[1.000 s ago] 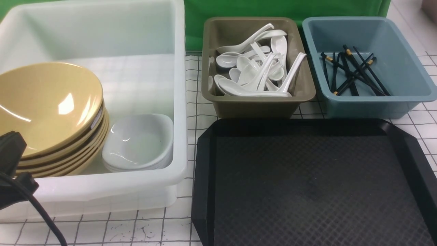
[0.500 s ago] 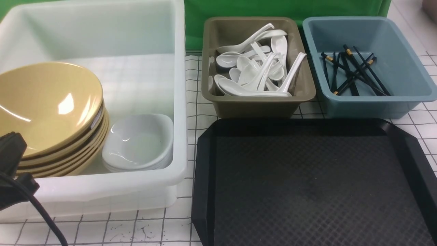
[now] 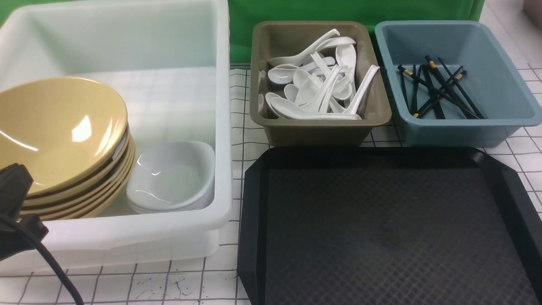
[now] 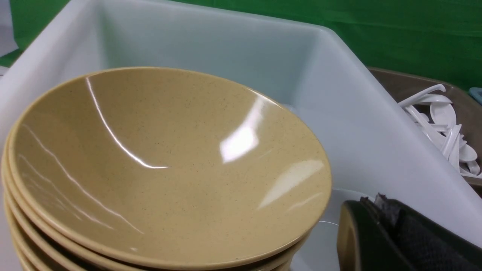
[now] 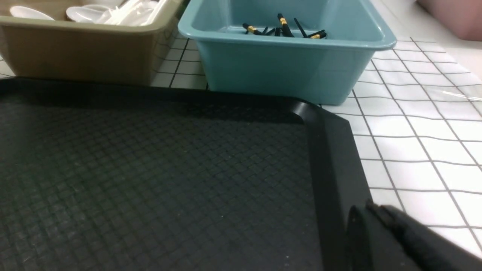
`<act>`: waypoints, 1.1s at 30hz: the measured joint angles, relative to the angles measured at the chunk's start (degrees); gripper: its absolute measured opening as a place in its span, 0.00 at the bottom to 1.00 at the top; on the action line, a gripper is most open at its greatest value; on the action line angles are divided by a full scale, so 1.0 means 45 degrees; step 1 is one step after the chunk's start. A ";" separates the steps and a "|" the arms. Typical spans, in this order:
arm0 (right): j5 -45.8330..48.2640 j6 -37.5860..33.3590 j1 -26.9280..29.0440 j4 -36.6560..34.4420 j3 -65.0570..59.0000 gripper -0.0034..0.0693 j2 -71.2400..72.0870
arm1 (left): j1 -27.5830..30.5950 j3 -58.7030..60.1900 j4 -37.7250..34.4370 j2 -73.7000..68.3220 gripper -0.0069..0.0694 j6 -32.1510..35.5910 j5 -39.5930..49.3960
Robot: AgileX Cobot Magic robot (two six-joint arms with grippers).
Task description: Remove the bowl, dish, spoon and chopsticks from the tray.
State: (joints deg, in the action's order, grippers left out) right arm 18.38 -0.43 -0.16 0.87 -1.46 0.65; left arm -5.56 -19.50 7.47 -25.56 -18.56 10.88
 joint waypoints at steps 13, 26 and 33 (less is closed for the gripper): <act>0.0025 0.0000 0.0012 -0.0016 0.0000 0.10 0.0004 | 0.0312 0.4284 -0.0208 0.5401 0.08 0.0605 -0.2123; 0.0029 0.0000 0.0012 -0.0016 0.0000 0.12 0.0016 | 0.1020 0.4665 -0.3509 0.5664 0.08 0.3826 0.1679; 0.0029 0.0000 0.0012 -0.0016 0.0000 0.12 0.0016 | 0.1020 0.4665 -0.3522 0.5664 0.08 0.3906 0.1683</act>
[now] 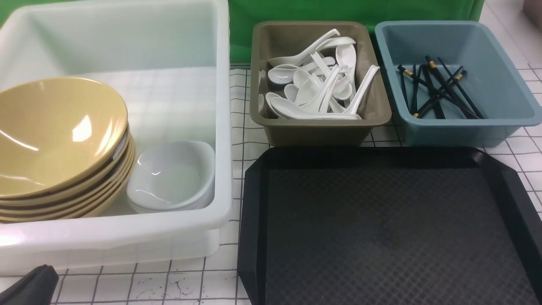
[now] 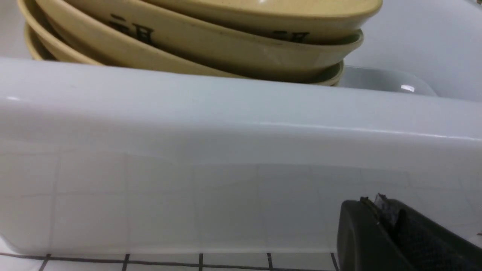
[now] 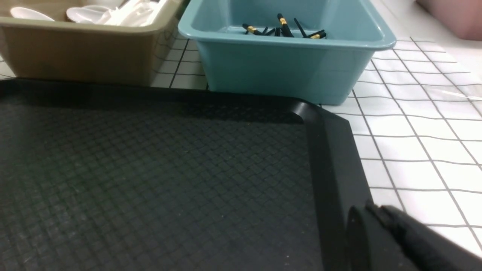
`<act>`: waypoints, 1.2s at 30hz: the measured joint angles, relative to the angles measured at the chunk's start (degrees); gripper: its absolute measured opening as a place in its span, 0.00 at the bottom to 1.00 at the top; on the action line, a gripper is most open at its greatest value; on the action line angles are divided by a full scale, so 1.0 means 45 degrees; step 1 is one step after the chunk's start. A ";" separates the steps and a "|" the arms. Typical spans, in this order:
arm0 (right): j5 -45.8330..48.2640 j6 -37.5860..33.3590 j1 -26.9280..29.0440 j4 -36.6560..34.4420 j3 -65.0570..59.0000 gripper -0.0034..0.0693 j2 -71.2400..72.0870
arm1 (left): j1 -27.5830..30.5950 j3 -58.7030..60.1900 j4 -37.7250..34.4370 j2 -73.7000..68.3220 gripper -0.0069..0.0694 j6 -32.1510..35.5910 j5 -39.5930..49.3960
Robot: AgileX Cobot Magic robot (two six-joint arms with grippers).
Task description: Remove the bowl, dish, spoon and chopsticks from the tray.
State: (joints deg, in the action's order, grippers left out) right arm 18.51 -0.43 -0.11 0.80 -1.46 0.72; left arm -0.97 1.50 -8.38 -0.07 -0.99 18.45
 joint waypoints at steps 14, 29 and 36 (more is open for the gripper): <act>0.0000 0.0000 0.0000 0.0000 0.0000 0.14 0.0000 | 0.0000 0.0000 -0.0023 0.0000 0.08 0.0014 0.0022; 0.0000 0.0000 0.0000 0.0000 0.0000 0.15 0.0000 | 0.0000 0.0000 -0.0034 0.0000 0.08 0.0014 0.0034; 0.0000 0.0000 0.0000 0.0000 0.0000 0.16 0.0000 | 0.0000 0.0000 -0.0034 0.0000 0.08 0.0014 0.0034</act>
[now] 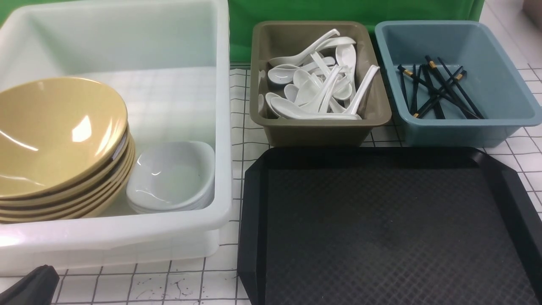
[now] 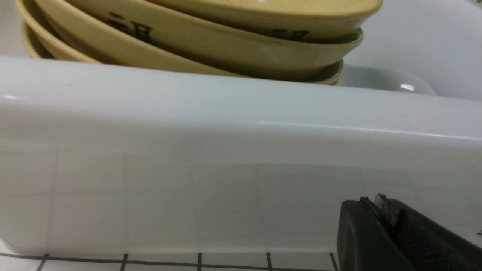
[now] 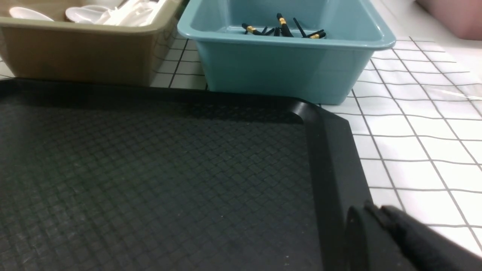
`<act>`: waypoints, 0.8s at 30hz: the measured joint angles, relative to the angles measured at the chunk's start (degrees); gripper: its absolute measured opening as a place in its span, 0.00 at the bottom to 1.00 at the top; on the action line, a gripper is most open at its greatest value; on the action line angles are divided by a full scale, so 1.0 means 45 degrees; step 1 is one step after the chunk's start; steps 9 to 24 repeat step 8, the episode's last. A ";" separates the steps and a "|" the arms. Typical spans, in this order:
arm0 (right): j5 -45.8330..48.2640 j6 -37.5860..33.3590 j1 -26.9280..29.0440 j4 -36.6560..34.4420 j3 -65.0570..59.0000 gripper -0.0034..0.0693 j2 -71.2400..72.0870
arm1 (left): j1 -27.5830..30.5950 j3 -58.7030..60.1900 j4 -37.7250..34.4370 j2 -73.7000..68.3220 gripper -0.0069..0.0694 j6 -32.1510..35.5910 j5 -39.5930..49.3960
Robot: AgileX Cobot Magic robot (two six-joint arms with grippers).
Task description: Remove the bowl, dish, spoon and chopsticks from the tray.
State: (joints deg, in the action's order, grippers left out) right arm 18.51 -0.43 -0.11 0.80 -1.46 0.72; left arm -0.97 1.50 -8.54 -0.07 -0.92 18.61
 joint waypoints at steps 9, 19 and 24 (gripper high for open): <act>0.0000 0.0000 0.0000 0.0000 0.0000 0.17 0.0000 | 0.0000 0.0000 0.0000 0.0000 0.08 0.0000 0.0000; 0.0000 0.0000 0.0000 0.0000 0.0000 0.17 0.0000 | 0.0000 0.0000 0.0000 0.0000 0.08 0.0000 0.0000; 0.0000 0.0000 0.0000 0.0000 0.0000 0.17 0.0000 | 0.0000 0.0000 0.0000 0.0000 0.08 0.0000 0.0000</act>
